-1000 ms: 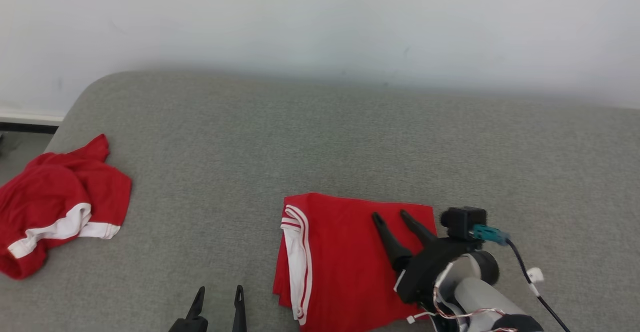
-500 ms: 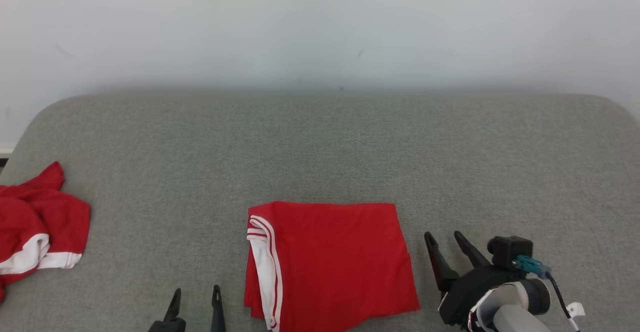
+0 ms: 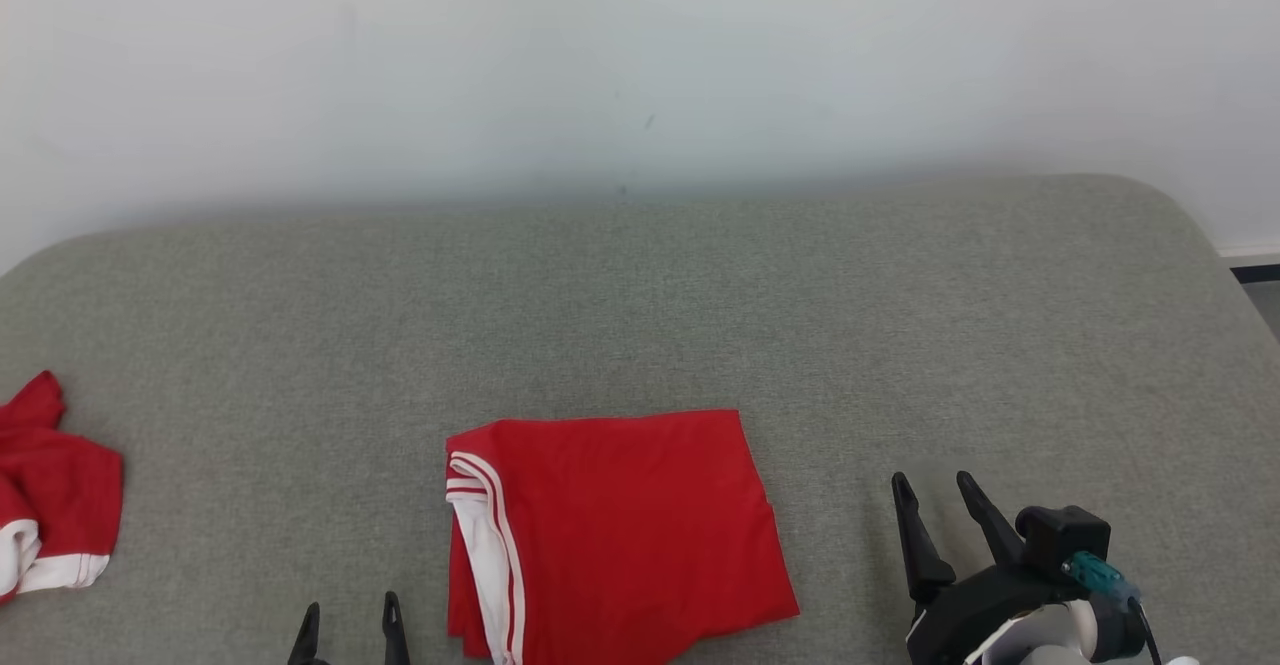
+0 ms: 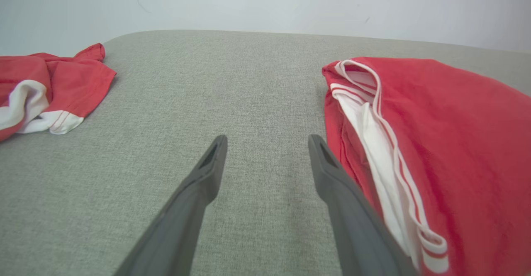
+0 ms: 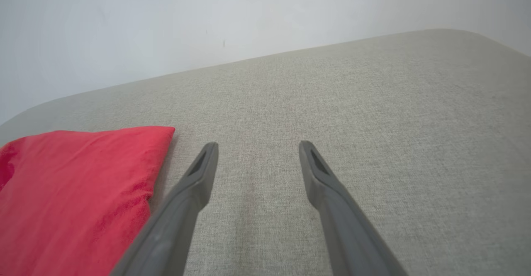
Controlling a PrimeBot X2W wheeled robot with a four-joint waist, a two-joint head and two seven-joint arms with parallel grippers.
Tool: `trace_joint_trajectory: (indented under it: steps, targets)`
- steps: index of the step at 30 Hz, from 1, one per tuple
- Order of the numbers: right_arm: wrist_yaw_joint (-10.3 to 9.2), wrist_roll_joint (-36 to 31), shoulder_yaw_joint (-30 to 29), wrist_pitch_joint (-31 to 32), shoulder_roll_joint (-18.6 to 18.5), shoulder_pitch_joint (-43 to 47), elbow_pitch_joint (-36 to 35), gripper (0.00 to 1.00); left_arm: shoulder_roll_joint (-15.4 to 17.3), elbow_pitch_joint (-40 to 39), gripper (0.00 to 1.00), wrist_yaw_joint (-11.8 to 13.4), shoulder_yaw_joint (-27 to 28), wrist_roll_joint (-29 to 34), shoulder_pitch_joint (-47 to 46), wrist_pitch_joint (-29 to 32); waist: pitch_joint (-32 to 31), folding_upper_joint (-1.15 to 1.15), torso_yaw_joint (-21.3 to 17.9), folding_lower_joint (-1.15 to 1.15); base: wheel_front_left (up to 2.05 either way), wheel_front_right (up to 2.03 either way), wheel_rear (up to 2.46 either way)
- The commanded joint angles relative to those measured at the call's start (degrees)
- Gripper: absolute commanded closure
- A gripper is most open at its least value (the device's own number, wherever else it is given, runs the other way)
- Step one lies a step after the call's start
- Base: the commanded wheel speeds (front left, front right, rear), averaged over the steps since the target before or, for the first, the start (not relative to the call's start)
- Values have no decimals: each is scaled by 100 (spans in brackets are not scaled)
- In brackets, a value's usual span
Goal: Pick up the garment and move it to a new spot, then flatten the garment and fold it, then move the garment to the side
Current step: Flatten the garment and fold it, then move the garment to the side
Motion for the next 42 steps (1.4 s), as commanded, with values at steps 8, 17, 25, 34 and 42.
trace_joint_trajectory:
  steps: [8,17,25,34,42]
  targets:
    - [-13,-657,-514,-13,219,450,-577,0,1,-97,0,-87,248,133,224,-20,-180,0,-220,0,0,0,0]
    - [-13,-1072,-811,-12,393,997,-1256,0,0,-256,0,-235,346,199,470,-20,-316,0,-269,0,0,0,0]
    - [-13,-1273,-776,-12,460,1251,-1582,0,0,-403,0,-331,362,221,615,-20,-375,0,-273,0,0,0,0]
    - [-13,-1309,-789,-12,483,1277,-1673,0,-1,-449,0,-400,361,188,618,-20,-369,0,-242,0,0,0,0]
    - [-13,-1216,-814,-13,491,1258,-1643,0,-1,-477,0,-376,304,56,549,-20,-244,0,-145,0,0,0,0]
